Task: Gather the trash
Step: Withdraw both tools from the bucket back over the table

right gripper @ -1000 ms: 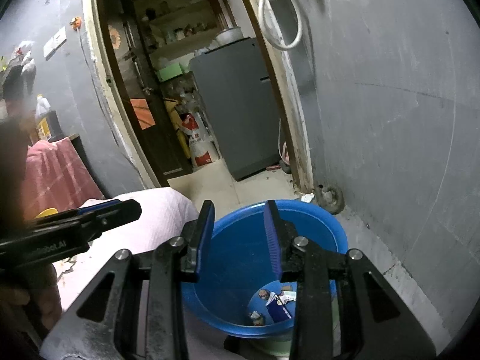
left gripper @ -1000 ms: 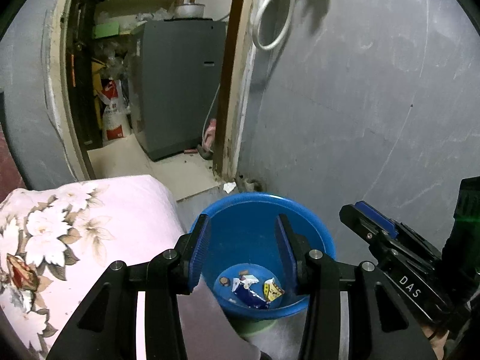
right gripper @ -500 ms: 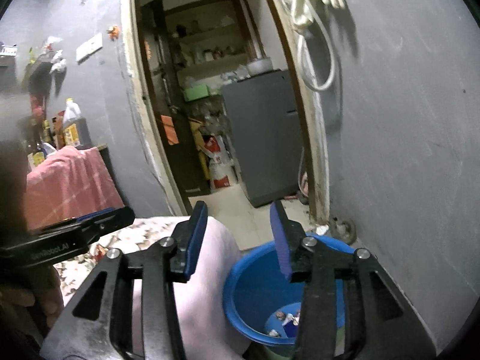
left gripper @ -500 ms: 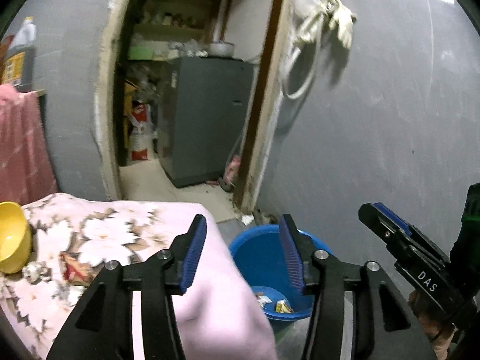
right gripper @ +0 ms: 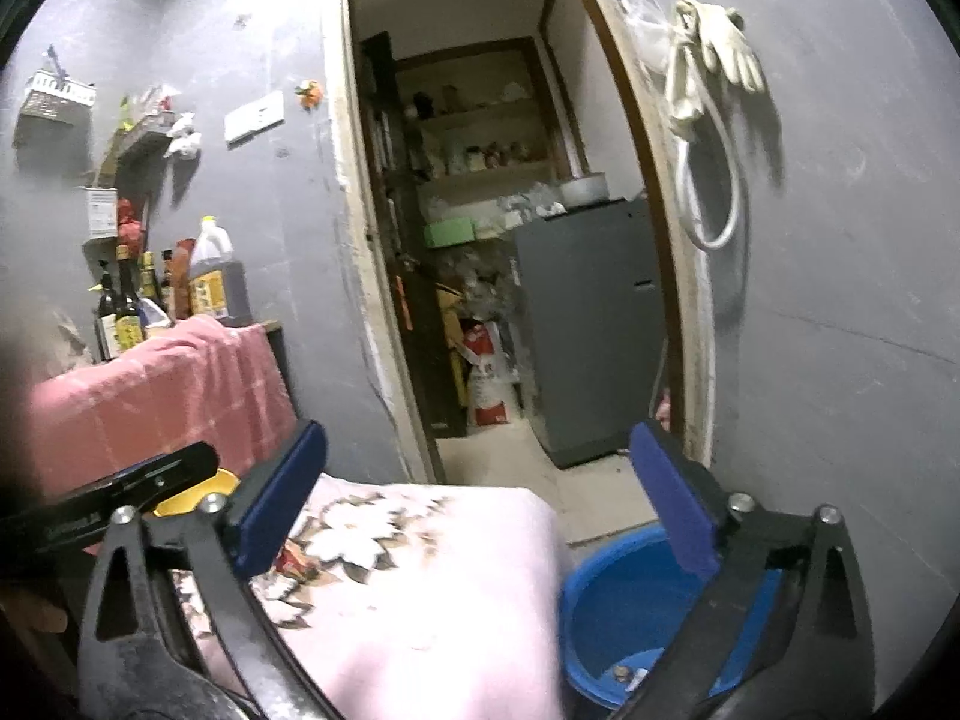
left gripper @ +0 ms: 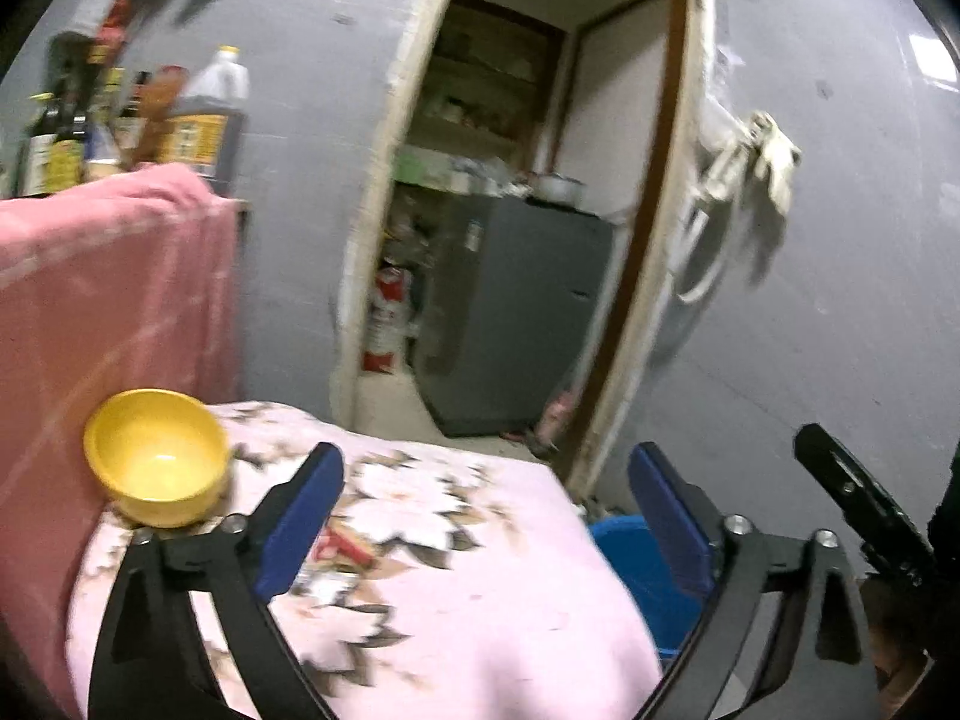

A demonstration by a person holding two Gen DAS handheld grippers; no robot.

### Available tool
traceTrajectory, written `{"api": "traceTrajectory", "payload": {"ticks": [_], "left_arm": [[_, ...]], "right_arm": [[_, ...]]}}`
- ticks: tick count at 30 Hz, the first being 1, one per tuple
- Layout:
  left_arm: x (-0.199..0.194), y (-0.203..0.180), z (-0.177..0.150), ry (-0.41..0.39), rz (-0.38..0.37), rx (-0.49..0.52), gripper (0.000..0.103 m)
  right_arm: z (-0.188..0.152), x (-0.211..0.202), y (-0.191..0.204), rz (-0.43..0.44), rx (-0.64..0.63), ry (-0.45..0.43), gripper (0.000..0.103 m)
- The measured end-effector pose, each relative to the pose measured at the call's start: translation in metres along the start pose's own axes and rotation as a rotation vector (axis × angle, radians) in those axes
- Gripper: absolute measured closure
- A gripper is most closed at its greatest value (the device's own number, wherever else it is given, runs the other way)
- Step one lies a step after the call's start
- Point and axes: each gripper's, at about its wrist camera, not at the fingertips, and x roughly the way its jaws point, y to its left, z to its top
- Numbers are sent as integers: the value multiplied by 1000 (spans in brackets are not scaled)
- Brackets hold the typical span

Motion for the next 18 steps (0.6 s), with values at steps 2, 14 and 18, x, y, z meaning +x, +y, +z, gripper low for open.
{"api": "traceTrajectory", "payload": {"ticks": [2, 14, 18], "left_arm": [[-10, 14, -1, -28, 37, -14, 5], [-39, 74, -23, -96, 215, 4, 4], [-41, 90, -33, -99, 254, 15, 4]], "right_arm": [[-1, 1, 13, 19, -10, -11, 0], [-21, 15, 79, 141, -72, -53, 0], [-32, 25, 97, 175, -99, -50, 0]]}}
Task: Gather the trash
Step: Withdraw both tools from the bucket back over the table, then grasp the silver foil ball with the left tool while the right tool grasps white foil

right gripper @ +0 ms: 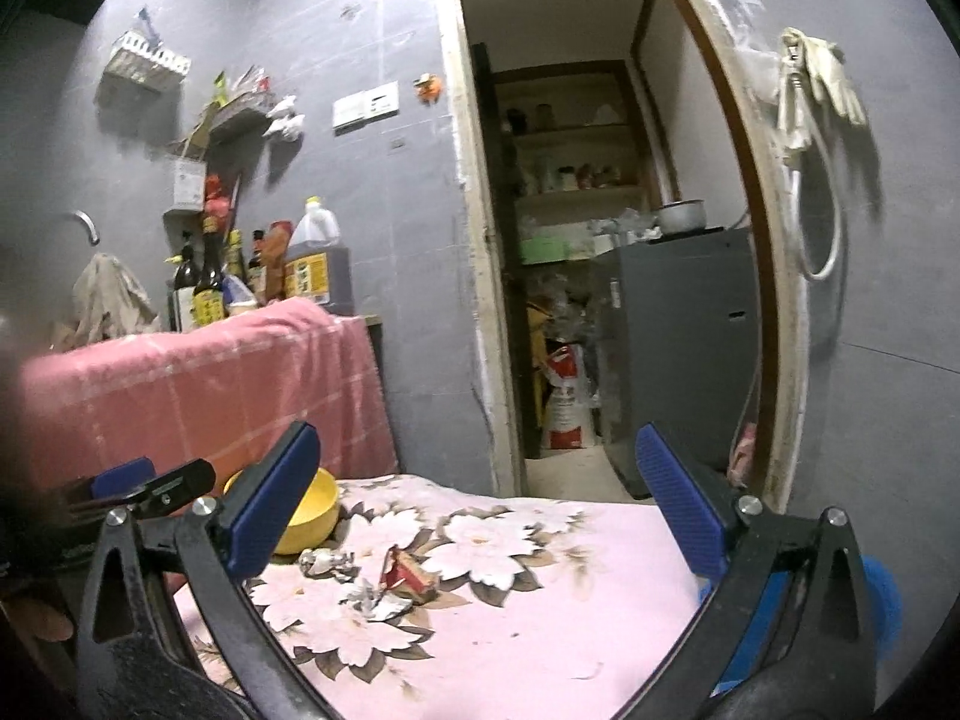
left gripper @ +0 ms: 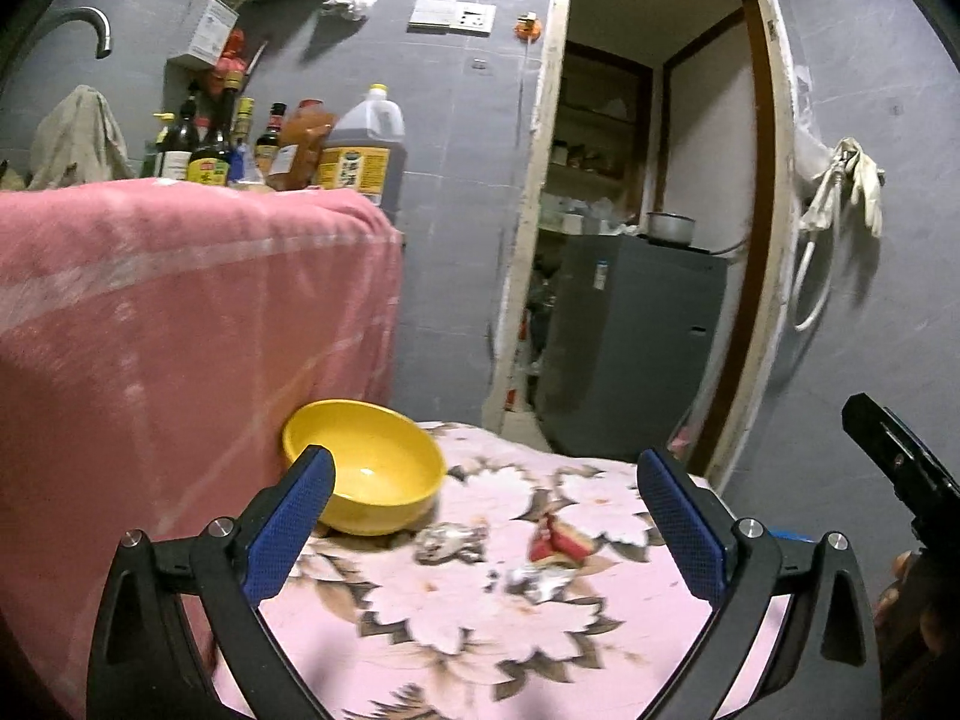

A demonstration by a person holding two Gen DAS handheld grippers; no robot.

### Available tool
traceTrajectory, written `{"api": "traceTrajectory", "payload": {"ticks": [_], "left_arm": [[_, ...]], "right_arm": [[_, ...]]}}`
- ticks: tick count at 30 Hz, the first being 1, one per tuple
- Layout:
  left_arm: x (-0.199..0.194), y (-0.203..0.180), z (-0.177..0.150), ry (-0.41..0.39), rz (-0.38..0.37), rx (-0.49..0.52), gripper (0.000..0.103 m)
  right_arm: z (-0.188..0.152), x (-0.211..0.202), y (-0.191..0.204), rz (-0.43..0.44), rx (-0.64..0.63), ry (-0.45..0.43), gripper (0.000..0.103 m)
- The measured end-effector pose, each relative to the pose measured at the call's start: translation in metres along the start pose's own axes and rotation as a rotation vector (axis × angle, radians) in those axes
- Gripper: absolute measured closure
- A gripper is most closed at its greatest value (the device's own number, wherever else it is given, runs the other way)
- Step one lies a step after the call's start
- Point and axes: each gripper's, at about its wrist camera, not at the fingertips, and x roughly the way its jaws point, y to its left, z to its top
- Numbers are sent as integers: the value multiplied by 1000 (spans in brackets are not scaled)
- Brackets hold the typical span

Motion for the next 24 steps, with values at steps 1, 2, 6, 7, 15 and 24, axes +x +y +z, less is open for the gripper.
{"api": "traceTrajectory", "payload": {"ticks": [1, 2, 6, 7, 15, 24], "left_arm": [[1, 5, -1, 2, 7, 2, 4], [4, 8, -3, 7, 14, 5, 4], [14, 20, -13, 30, 36, 3, 4], [16, 24, -16, 36, 40, 2, 4], [43, 40, -29, 101, 52, -9, 4], [73, 53, -36, 212, 30, -32, 9]], "right_arm": [[-2, 3, 3, 6, -6, 6, 0], [-6, 9, 7, 14, -15, 17, 0], [-18, 28, 16, 45, -51, 64, 0], [-22, 34, 19, 53, -63, 77, 0], [-43, 68, 30, 108, -127, 176, 0], [-68, 109, 36, 186, -142, 379, 8]]}}
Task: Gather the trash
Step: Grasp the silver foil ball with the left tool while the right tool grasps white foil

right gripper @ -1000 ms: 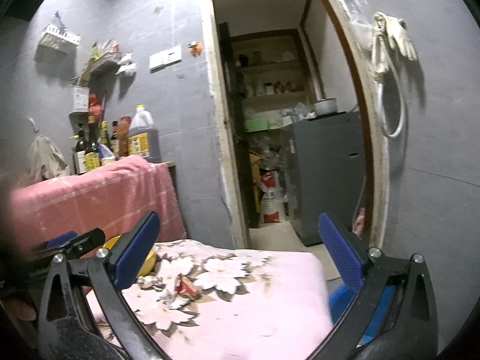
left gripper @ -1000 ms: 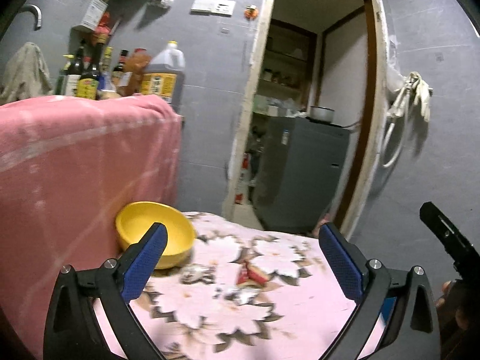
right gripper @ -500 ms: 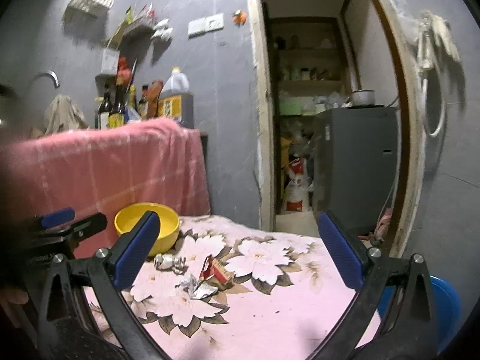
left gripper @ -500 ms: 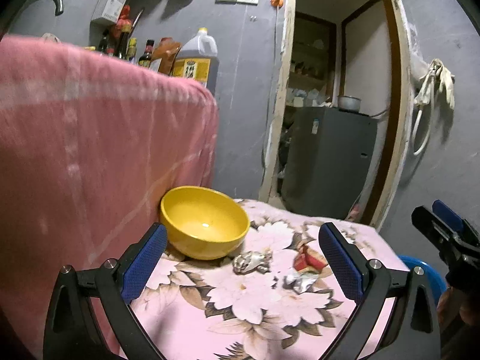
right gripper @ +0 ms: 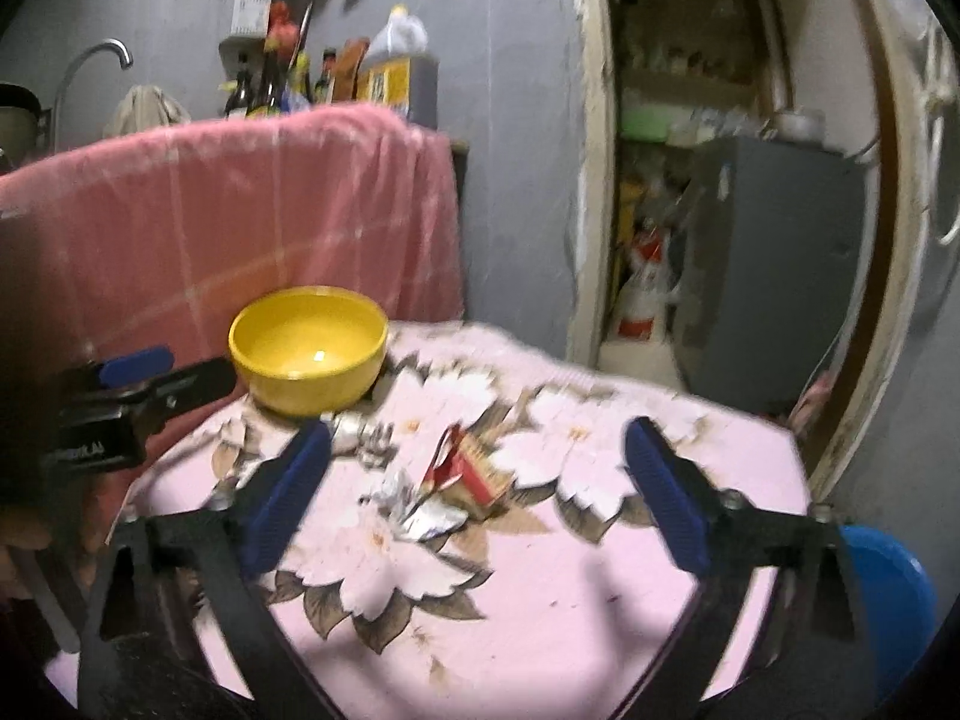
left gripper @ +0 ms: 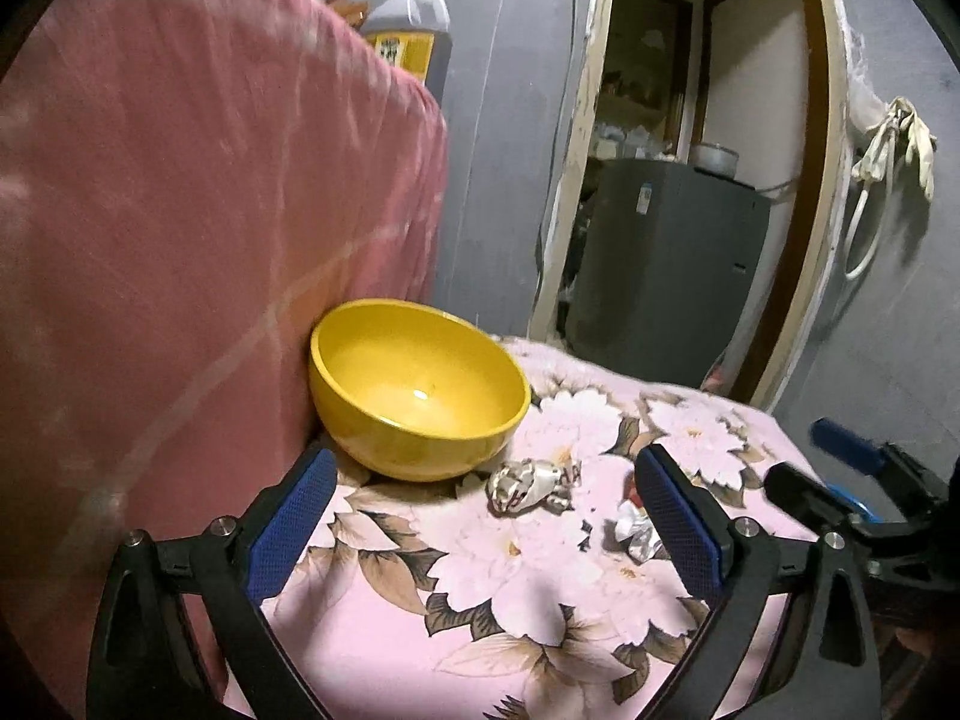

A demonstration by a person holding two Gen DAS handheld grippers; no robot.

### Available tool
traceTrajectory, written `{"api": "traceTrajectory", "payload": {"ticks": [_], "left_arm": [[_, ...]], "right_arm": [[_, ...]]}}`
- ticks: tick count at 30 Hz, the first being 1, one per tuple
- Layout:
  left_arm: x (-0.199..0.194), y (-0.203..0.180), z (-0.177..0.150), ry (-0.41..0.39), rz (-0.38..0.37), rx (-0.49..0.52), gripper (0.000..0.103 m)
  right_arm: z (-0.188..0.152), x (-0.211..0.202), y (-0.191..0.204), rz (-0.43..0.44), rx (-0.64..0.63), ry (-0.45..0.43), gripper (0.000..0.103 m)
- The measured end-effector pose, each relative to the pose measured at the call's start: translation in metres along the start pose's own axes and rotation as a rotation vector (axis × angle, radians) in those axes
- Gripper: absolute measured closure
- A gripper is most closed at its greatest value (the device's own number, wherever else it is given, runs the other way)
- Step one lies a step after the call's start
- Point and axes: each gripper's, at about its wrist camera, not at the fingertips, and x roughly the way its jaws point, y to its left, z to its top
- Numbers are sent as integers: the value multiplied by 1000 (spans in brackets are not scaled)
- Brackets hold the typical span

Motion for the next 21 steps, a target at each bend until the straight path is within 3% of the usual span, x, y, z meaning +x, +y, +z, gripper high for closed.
{"api": "traceTrajectory", "payload": {"ticks": [5, 14, 18, 21], "left_arm": [[21, 4, -2, 105, -23, -9, 31], [38, 16, -4, 210, -30, -75, 37], [43, 13, -3, 230, -43, -72, 41], [48, 9, -2, 251, -50, -60, 45]], "right_arm": [[-9, 36, 2, 79, -3, 180, 23], [-22, 86, 17, 138, -36, 379, 41], [-21, 93, 17, 126, -38, 405, 44], [-21, 94, 16, 112, -47, 409, 54]]}}
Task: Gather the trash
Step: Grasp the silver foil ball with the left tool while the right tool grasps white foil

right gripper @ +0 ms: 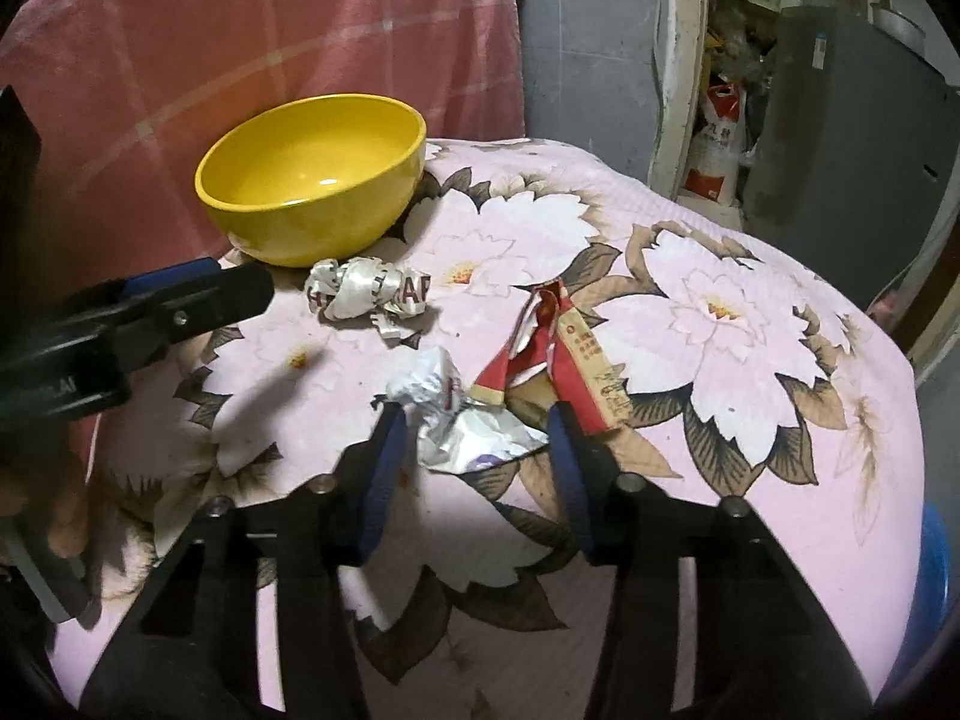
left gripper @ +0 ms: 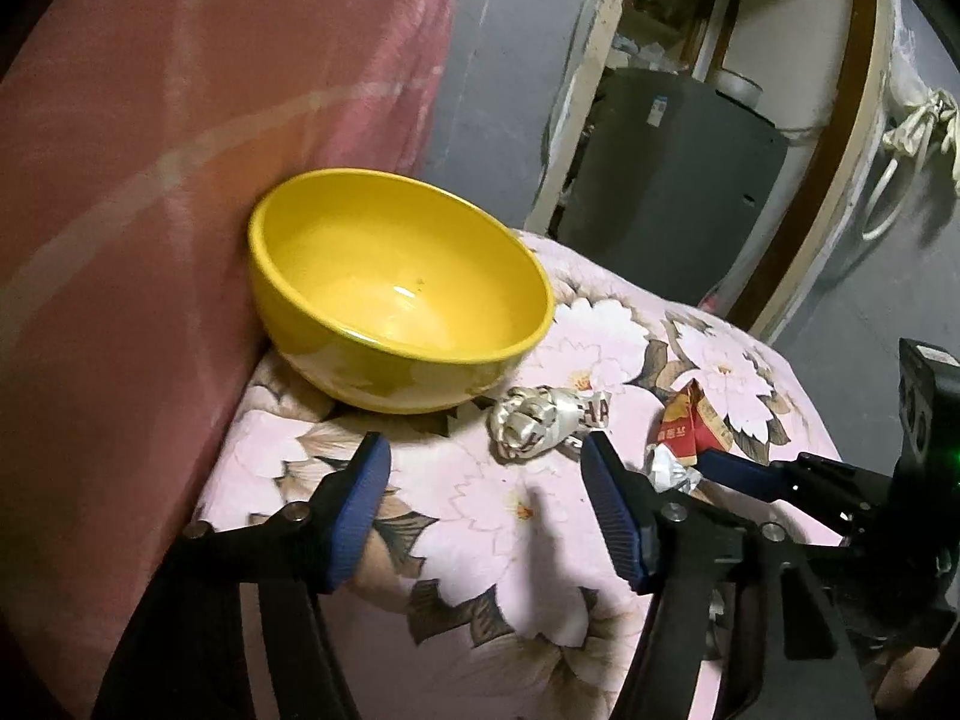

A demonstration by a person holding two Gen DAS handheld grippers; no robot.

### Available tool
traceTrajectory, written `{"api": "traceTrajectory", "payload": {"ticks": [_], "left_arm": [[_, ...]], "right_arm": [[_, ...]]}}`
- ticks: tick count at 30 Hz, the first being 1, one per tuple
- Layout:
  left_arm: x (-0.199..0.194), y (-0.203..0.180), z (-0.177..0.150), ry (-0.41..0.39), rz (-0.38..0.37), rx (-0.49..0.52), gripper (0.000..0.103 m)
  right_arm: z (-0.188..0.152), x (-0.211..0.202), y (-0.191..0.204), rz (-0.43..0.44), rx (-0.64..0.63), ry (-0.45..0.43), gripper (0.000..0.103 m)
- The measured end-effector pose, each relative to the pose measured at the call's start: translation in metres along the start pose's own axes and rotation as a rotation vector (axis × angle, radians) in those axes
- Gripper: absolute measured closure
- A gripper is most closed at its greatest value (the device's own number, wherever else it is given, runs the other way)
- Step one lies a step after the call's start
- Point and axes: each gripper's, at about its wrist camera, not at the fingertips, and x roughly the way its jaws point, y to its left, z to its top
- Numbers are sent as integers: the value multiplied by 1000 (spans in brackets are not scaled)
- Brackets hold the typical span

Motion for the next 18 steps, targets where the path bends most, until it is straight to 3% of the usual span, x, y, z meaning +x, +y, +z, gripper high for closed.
{"api": "traceTrajectory", "payload": {"ticks": [3, 9, 18], "left_arm": [[8, -7, 3, 21, -11, 11, 48], [22, -17, 10, 41, -27, 33, 48], [47, -26, 18, 111, -2, 32, 61]], "right_arm": [[-1, -1, -2, 30, -1, 3, 70], [-6, -9, 1, 42, -18, -15, 86], [-27, -33, -24, 34, 64, -41, 87]]}}
